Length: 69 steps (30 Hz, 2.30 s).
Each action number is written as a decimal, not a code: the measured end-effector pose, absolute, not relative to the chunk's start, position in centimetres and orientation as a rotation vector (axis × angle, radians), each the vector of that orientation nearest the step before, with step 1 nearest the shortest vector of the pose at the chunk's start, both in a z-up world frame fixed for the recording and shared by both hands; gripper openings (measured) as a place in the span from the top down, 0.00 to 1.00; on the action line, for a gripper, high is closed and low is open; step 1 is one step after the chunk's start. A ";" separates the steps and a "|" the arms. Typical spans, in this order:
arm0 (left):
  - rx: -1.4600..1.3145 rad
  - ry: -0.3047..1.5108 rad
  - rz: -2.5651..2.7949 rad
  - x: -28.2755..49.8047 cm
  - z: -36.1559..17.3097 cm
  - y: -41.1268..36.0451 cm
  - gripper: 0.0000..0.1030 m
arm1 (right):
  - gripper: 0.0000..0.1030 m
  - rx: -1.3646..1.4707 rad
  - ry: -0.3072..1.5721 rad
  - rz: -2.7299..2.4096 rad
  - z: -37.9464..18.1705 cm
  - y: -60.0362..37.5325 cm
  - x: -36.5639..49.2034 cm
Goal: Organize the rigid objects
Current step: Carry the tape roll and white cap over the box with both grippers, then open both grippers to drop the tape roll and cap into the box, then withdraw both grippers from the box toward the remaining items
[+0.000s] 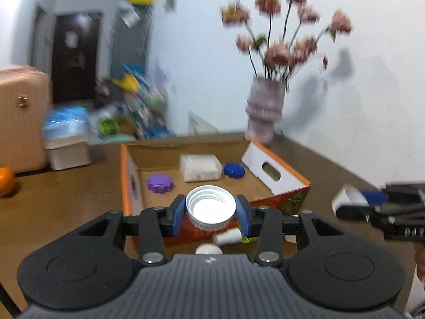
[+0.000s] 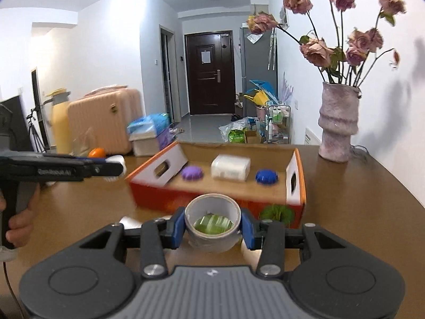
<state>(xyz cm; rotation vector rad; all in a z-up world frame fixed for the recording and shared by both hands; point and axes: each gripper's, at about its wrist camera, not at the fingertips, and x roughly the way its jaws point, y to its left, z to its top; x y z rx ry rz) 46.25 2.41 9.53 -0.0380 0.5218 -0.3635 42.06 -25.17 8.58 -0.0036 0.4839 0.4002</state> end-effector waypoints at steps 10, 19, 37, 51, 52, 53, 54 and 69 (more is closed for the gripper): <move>0.046 0.937 -0.345 65.7 4.8 1.1 0.60 | 0.59 -0.030 0.800 0.351 6.4 -23.9 63.6; 0.236 0.939 -0.381 70.2 2.5 -0.3 0.26 | 0.59 -0.227 0.966 0.274 1.9 -20.3 72.1; 0.141 0.813 -0.208 67.7 6.2 1.3 0.05 | 0.29 -0.220 0.787 0.210 3.9 -21.4 70.0; 0.114 0.485 -0.112 55.9 16.9 2.3 0.00 | 0.15 -0.139 0.627 0.148 15.8 -26.7 59.1; 0.102 0.462 -0.122 54.9 17.3 2.4 0.00 | 0.14 -0.139 0.601 0.144 16.4 -26.8 58.1; 0.090 0.442 -0.134 54.1 17.6 2.4 0.00 | 0.11 -0.142 0.573 0.140 16.8 -26.7 57.2; 0.074 0.415 -0.147 53.0 17.9 2.4 0.00 | 0.09 -0.153 0.539 0.138 17.0 -26.6 56.1; 0.017 0.188 -0.093 43.4 15.8 2.7 0.00 | 0.07 -0.118 0.288 0.157 12.0 -26.0 44.9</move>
